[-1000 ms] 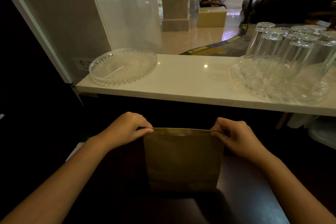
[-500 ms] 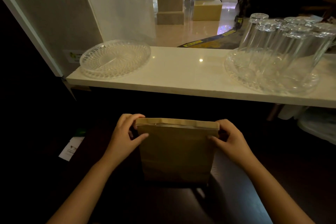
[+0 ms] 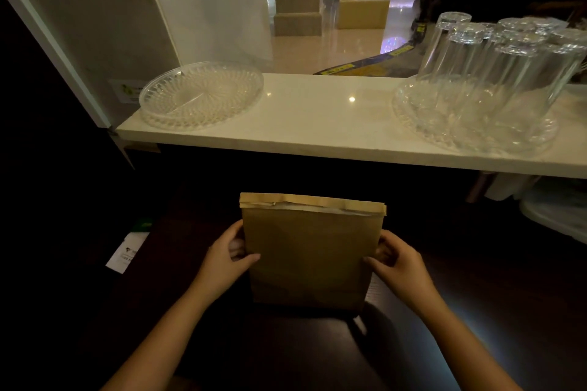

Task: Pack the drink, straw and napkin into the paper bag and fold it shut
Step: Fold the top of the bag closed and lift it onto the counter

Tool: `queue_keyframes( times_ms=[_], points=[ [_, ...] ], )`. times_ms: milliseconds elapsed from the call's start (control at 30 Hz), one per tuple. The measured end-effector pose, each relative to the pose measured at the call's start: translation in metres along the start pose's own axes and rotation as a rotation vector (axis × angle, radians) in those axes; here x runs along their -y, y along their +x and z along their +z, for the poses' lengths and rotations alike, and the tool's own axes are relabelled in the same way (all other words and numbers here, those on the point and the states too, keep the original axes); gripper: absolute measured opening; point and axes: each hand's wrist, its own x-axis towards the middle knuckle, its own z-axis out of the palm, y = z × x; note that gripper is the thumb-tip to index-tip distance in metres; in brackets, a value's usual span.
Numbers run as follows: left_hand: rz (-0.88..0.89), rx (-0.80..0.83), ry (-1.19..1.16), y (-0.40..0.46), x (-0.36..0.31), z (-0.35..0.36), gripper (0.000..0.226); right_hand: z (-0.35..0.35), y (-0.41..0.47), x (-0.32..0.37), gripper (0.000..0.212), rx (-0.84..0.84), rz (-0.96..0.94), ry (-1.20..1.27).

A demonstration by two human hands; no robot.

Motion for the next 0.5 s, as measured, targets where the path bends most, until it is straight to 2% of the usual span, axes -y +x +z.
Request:
queue_keyframes(
  times_ms=[233,367,500],
  points=[
    [0.052,-0.006,0.076,0.008,-0.019,-0.009,0.061,-0.011,0.012,0.015,0.048,-0.015,-0.024,-0.013],
    [0.07,-0.014,0.078,0.017,-0.053,-0.025,0.062,-0.026,0.027,0.035,0.038,-0.004,-0.012,0.046],
    [0.172,-0.013,0.075,0.028,-0.099,-0.051,0.053,-0.049,0.046,0.069,0.03,-0.005,-0.039,0.092]
  ],
)
